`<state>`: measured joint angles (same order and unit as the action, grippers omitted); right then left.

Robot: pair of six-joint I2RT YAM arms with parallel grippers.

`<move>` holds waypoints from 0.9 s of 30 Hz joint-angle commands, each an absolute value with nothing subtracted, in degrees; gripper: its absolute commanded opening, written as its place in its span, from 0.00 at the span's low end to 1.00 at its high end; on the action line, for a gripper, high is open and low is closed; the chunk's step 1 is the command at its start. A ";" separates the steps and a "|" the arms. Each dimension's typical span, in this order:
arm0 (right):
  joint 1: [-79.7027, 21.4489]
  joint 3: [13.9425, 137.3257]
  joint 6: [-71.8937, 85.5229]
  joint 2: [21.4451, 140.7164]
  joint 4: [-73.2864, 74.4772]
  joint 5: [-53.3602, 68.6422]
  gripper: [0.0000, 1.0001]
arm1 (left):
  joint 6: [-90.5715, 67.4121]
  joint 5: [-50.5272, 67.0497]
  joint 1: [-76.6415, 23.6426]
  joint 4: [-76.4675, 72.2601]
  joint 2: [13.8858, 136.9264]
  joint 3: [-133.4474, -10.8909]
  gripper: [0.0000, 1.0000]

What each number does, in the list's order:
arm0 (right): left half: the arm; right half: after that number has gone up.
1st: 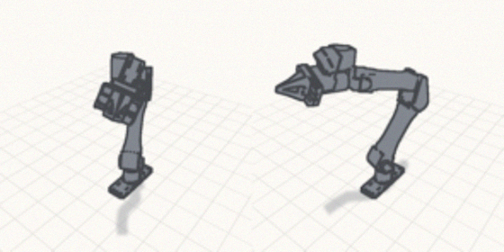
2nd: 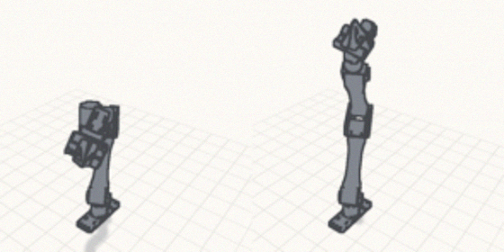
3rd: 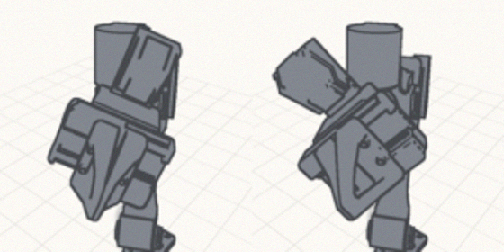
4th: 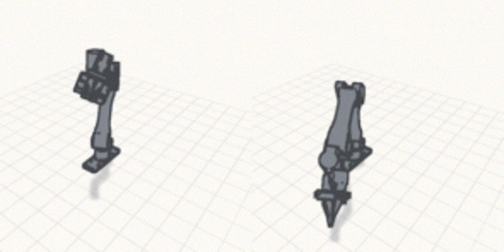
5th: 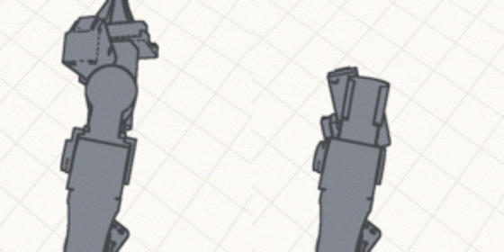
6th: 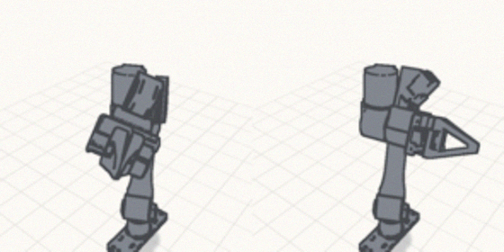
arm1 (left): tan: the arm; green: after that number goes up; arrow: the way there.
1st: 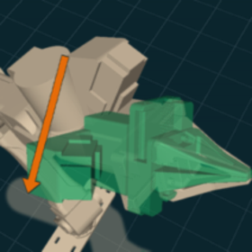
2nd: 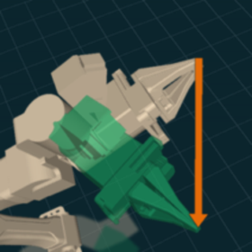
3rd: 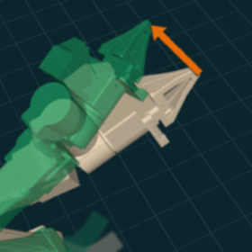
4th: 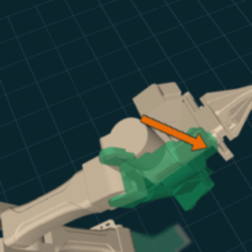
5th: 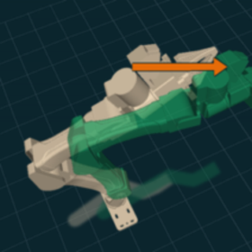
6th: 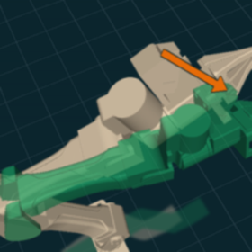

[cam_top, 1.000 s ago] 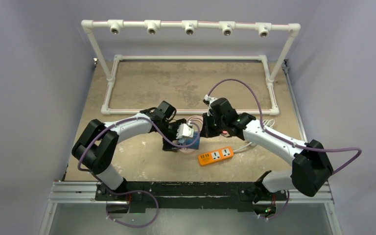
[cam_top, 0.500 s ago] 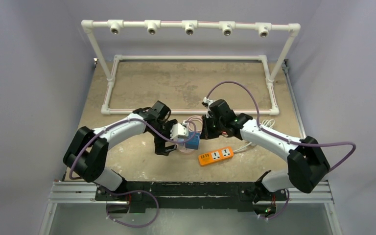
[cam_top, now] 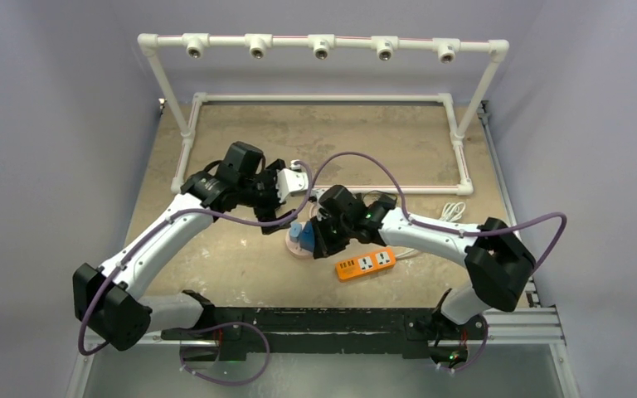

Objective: Insert the plug

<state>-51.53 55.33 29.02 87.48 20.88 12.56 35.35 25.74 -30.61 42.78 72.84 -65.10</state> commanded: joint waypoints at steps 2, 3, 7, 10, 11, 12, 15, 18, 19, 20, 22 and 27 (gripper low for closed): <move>-52.54 62.02 29.35 84.78 23.61 12.35 0.00 | 29.71 23.62 -29.45 40.49 68.09 -61.72 0.99; -52.20 62.50 28.98 83.19 25.10 9.61 0.00 | 28.84 24.01 -29.44 39.37 68.00 -60.99 0.99; -48.34 62.62 28.96 77.61 32.73 4.58 0.20 | 26.53 28.69 -29.51 36.51 71.62 -60.84 0.99; -43.08 58.16 32.07 72.64 34.99 2.68 0.40 | 25.28 30.48 -31.13 33.46 75.21 -60.96 0.99; -41.32 56.48 33.10 70.93 35.32 2.07 0.44 | 25.25 30.16 -32.14 32.41 76.22 -60.98 0.99; -40.11 54.81 33.82 69.53 35.92 0.94 0.49 | 25.21 29.93 -33.33 31.02 77.08 -60.93 0.99; -37.46 51.61 35.89 67.90 39.14 -1.80 0.56 | 24.77 29.15 -37.33 27.01 80.06 -61.45 0.99; -35.45 49.75 36.95 66.94 39.90 -2.57 0.58 | 24.51 28.64 -40.10 25.34 84.84 -63.90 0.99; -34.97 49.43 37.11 66.46 39.95 -2.74 0.59 | 24.13 28.65 -40.55 24.68 86.29 -64.78 0.99; -34.58 49.37 37.17 66.23 40.09 -2.90 0.60 | 23.79 28.65 -40.96 24.21 87.73 -65.57 0.99; -33.85 49.54 37.47 65.93 40.46 -3.37 0.61 | 23.78 28.31 -41.85 23.85 89.95 -67.09 0.99; -32.91 50.48 37.35 65.47 40.79 -3.29 0.62 | 23.53 27.37 -43.57 24.51 95.02 -69.17 0.99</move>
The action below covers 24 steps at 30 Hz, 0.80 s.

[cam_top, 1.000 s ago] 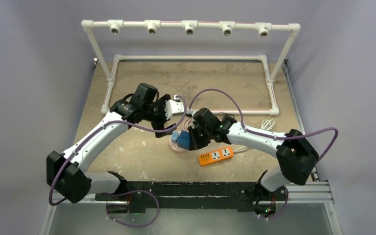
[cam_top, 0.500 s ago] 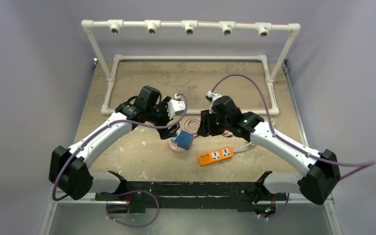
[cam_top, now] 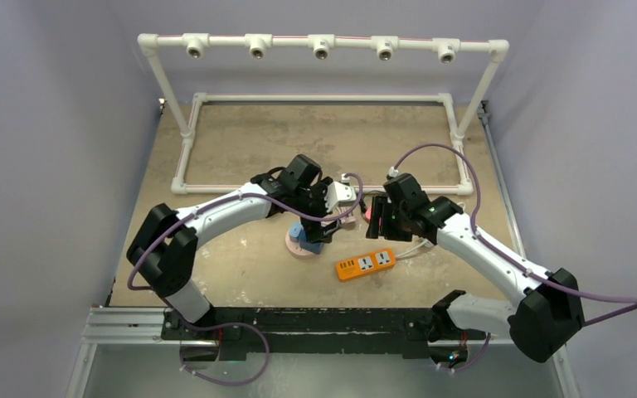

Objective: Insert the plug

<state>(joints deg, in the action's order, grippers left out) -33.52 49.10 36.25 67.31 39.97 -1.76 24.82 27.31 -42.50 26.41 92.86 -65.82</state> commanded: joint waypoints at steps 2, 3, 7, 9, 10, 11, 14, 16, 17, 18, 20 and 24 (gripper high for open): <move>-32.43 50.88 37.07 65.18 40.86 -3.38 0.62 | 24.02 27.81 -43.80 24.79 96.53 -69.63 0.99; -32.23 51.12 36.88 65.16 40.99 -3.42 0.62 | 24.69 27.71 -43.85 25.26 96.99 -69.69 0.99; -31.62 53.22 35.57 65.13 41.81 -4.14 0.61 | 29.92 26.63 -43.86 29.48 97.04 -68.05 0.88; -31.23 54.29 34.92 65.25 41.88 -4.39 0.60 | 32.08 26.20 -43.88 31.86 96.20 -66.02 0.83; -31.12 54.77 34.63 65.36 41.78 -4.47 0.60 | 32.68 26.13 -43.86 32.49 95.52 -64.95 0.81; -30.97 55.27 34.43 65.57 41.75 -4.49 0.60 | 33.39 26.01 -43.86 33.20 94.55 -63.82 0.80; -30.89 56.34 34.10 66.20 41.42 -4.10 0.58 | 36.40 25.24 -43.86 35.27 91.01 -59.91 0.76; -30.87 56.70 33.89 66.47 41.01 -3.58 0.57 | 37.75 24.01 -43.79 37.15 88.84 -57.77 0.76; -30.86 56.83 33.77 66.64 40.85 -3.40 0.57 | 38.47 23.66 -43.77 38.34 87.83 -56.78 0.76; -30.90 56.98 33.59 66.85 40.72 -3.11 0.56 | 38.68 23.33 -43.81 39.39 86.82 -55.76 0.77; -30.85 57.41 33.25 67.41 40.59 -2.66 0.56 | 38.36 23.52 -43.71 40.67 84.26 -53.85 0.77; -30.87 58.72 32.20 68.68 39.87 -1.43 0.56 | 36.52 25.31 -43.70 42.56 79.53 -52.32 0.81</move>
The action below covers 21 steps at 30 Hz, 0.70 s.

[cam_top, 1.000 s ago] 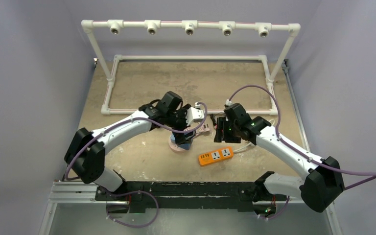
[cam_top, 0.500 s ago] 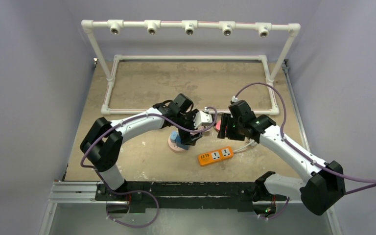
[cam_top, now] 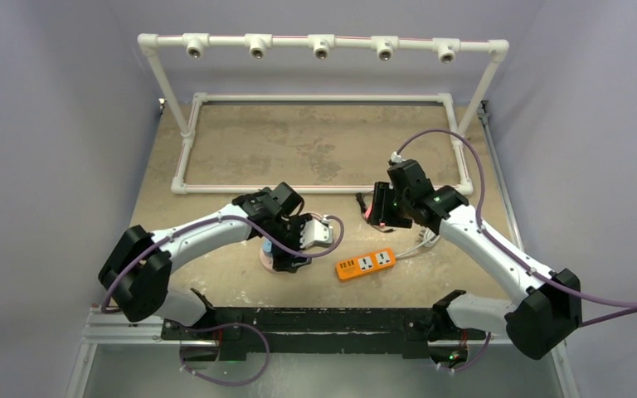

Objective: Insert the plug

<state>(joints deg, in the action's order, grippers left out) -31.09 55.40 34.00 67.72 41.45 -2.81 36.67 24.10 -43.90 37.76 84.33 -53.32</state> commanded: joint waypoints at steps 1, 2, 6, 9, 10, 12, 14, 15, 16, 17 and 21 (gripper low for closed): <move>-30.94 59.22 31.81 69.16 39.45 -1.15 0.56 | 36.26 25.44 -43.68 43.27 78.66 -52.55 0.82; -30.97 59.76 31.27 69.74 38.87 -0.69 0.56 | 35.95 25.28 -43.64 43.65 77.73 -52.87 0.85; -30.99 62.75 28.57 73.92 35.00 -0.69 0.61 | 33.60 23.29 -42.01 42.90 72.88 -55.31 0.99; -31.54 65.07 27.74 78.88 30.06 1.99 0.68 | 31.40 23.74 -38.83 43.47 70.94 -60.92 0.99; -32.13 65.58 27.60 80.24 27.81 2.48 0.72 | 30.68 24.24 -36.77 43.78 70.28 -62.52 0.99; -34.55 67.37 26.80 83.92 23.10 2.79 0.79 | 29.28 25.46 -31.26 43.88 68.80 -64.80 0.99; -38.28 71.75 25.75 88.86 19.67 0.84 0.85 | 29.03 26.74 -25.54 44.29 67.39 -65.58 0.99; -40.33 74.83 25.14 91.96 19.39 0.28 0.87 | 29.23 27.05 -23.01 44.63 66.87 -65.71 0.99; -42.14 77.89 24.63 94.99 19.18 0.19 0.88 | 29.11 27.51 -19.52 44.57 66.39 -65.73 0.99; -43.71 80.59 23.83 97.71 18.59 0.18 0.89 | 28.59 28.33 -16.80 44.22 65.94 -65.55 0.99; -48.32 87.55 21.36 106.30 15.24 -0.99 0.98 | 26.02 33.82 -5.52 42.11 65.16 -65.14 0.99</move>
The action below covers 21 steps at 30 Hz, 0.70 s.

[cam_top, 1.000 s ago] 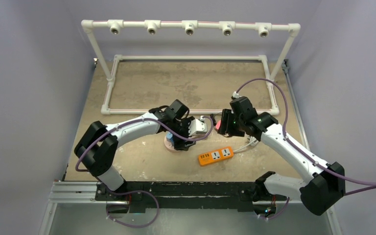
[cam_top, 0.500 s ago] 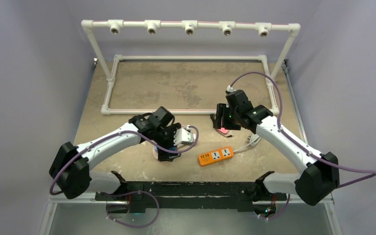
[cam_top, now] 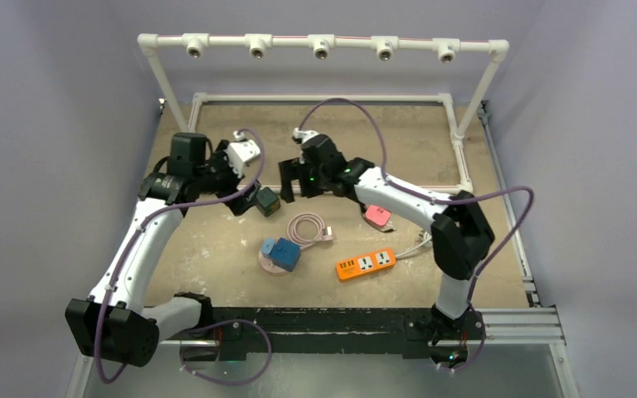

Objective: Insert the plug

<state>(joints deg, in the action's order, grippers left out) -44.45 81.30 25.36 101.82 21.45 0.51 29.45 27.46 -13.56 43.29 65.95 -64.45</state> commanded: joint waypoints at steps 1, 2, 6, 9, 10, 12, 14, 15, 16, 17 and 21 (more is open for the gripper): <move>-48.99 88.43 20.60 107.77 14.41 -1.23 0.99 | 25.79 34.51 -3.23 41.68 65.50 -65.17 0.99; -49.63 89.20 19.86 109.03 13.70 -1.60 0.99 | 25.33 34.94 -1.24 41.14 66.13 -65.25 0.99; -51.83 90.86 17.76 112.74 11.22 -3.13 0.99 | 22.32 35.97 4.50 38.84 69.77 -66.28 0.99; -53.22 92.31 16.58 115.22 10.12 -6.66 0.99 | 21.62 36.73 5.89 38.00 71.40 -66.97 0.99; -53.59 93.05 16.07 116.10 10.21 -8.08 0.99 | 21.28 36.64 6.11 37.50 71.53 -66.91 0.99; -53.99 94.48 15.51 117.95 10.41 -11.05 0.99 | 20.98 36.56 6.22 36.97 71.42 -66.82 0.99; -54.05 94.93 15.02 119.32 9.72 -11.95 0.98 | 21.18 36.29 6.29 36.76 71.25 -66.86 0.99; -54.05 95.16 14.80 119.98 9.49 -12.06 0.97 | 21.45 36.18 6.36 36.81 71.13 -66.88 0.99; -54.05 95.33 14.42 120.58 9.01 -11.86 0.96 | 21.71 35.97 6.39 36.82 71.04 -66.88 0.99; -54.05 95.49 14.15 121.22 8.41 -11.51 0.95 | 21.85 35.67 6.35 36.78 70.96 -66.88 0.99; -54.35 96.34 13.80 122.58 7.16 -9.77 0.84 | 21.94 34.84 6.50 36.61 70.75 -67.09 0.99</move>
